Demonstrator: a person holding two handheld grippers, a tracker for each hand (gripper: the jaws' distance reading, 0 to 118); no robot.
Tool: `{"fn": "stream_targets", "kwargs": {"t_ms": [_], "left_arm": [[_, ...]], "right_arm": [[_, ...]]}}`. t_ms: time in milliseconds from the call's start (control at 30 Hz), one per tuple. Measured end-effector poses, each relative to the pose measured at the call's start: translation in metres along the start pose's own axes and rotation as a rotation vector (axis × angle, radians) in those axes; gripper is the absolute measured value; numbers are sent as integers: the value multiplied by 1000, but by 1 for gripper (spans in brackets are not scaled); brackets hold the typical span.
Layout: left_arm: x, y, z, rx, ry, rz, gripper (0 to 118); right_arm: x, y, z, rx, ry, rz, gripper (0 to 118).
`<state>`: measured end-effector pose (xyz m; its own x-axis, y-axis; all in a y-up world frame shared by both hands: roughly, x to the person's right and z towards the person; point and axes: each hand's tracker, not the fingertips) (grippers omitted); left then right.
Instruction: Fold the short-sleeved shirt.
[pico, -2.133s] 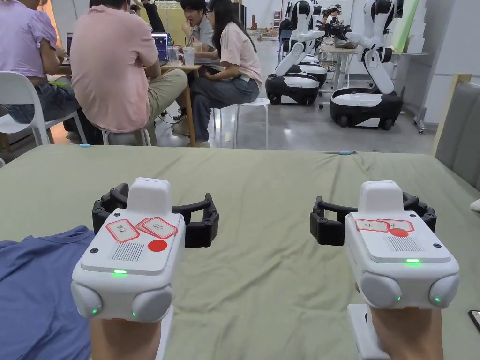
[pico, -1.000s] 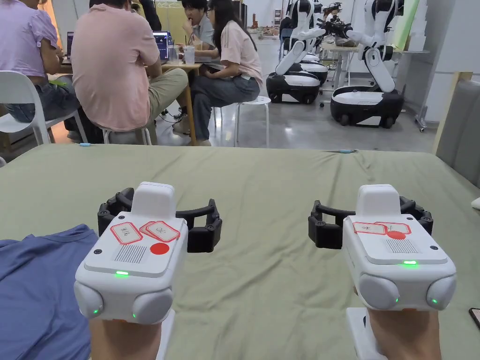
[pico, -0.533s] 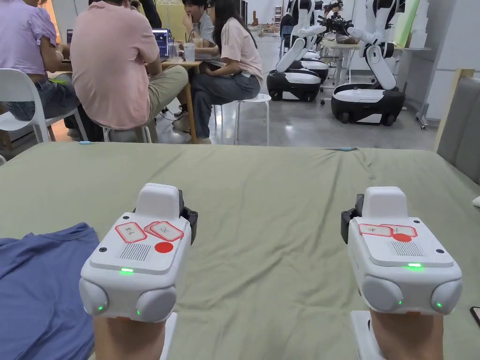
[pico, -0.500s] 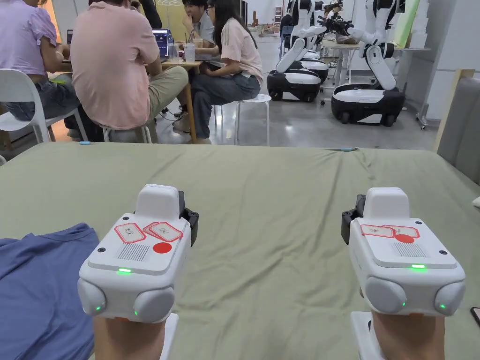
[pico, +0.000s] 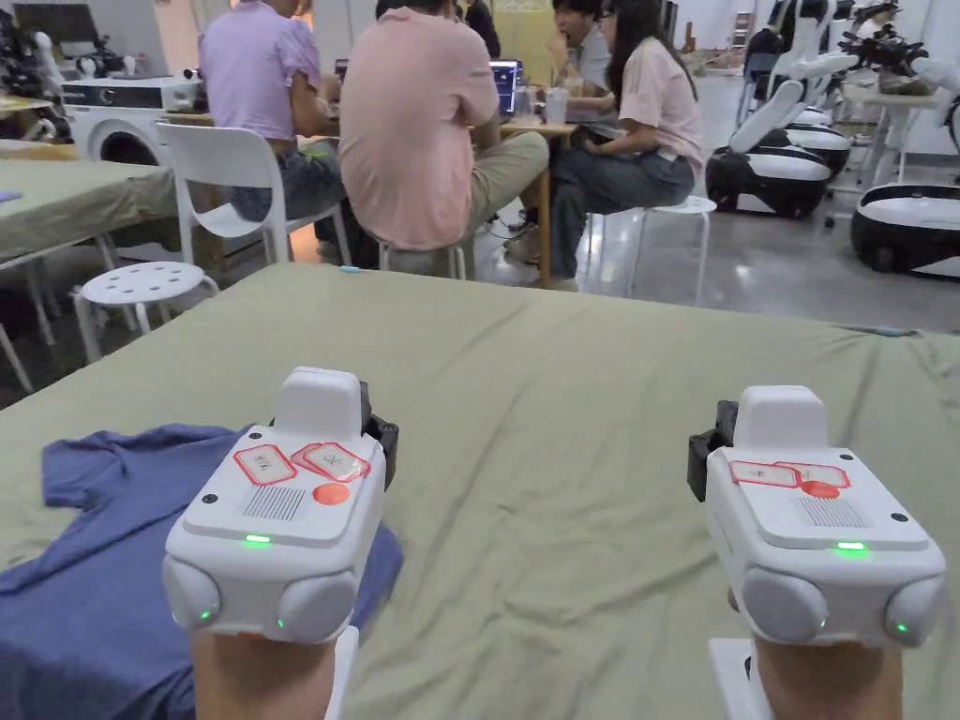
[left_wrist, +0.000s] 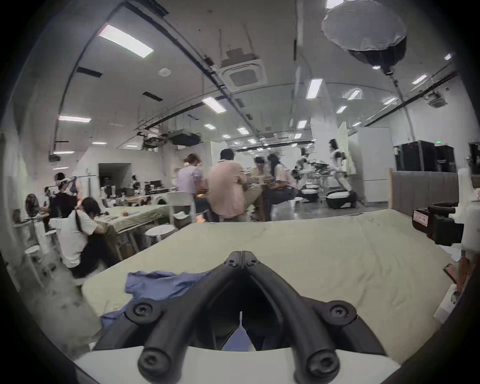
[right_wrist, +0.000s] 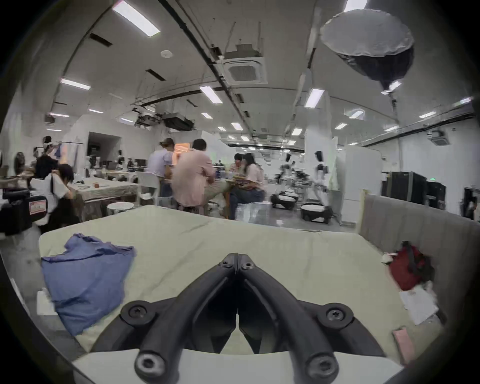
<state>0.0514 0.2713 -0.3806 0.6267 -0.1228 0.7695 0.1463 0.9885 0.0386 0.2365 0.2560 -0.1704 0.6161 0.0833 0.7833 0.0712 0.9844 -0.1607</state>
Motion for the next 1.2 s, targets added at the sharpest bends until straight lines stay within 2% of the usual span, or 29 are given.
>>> {"fn": "stream_targets", "kwargs": {"t_ms": [167, 300, 367, 467, 567, 600, 667, 733, 767, 800, 900, 1000, 1033, 1067, 1133, 1167, 1200], "left_arm": [[-76, -25, 10, -85, 174, 25, 0], [-108, -56, -1, -202, 227, 50, 0], [-112, -71, -17, -265, 204, 68, 0], [-101, -94, -55, -394, 97, 24, 0], [-94, -112, -103, -471, 16, 89, 0], [-93, -117, -122, -482, -8, 111, 7], [-91, -127, -169, -501, -44, 109, 29], [-90, -133, -215, -537, -62, 125, 82], [-89, -134, -236, -547, -65, 148, 103], [-88, -136, -261, -554, -83, 180, 115], [-75, -141, -321, -608, -140, 173, 112], [-62, -170, -366, -732, -169, 104, 108], [-61, -184, -375, -778, -154, 71, 102], [-61, -198, -382, -824, -131, 47, 89], [-70, -190, -373, -758, -152, 131, 85], [-70, -182, -369, -767, -148, 116, 77], [-73, -177, -366, -753, -147, 126, 52]], "right_arm": [[-84, 1, -27, -12, 208, 21, 0], [-121, -11, -39, -36, 303, 29, 0], [-131, -19, -47, -62, 320, 53, 0], [-139, -32, -65, -108, 335, 61, 0], [-142, -43, -85, -146, 336, 86, 0], [-142, -45, -91, -155, 331, 91, 0], [-140, -48, -105, -175, 320, 99, 0], [-138, -53, -120, -183, 321, 103, 0], [-137, -55, -125, -189, 315, 111, 0], [-137, -58, -133, -198, 304, 120, 0], [-131, -67, -152, -222, 285, 119, 0], [-122, -75, -166, -247, 260, 123, 0], [-119, -77, -168, -254, 251, 123, 0], [-115, -79, -170, -261, 245, 122, 0], [-107, -80, -170, -266, 230, 130, 0], [-104, -81, -169, -261, 220, 138, 0], [-100, -81, -169, -249, 207, 137, 0]]}}
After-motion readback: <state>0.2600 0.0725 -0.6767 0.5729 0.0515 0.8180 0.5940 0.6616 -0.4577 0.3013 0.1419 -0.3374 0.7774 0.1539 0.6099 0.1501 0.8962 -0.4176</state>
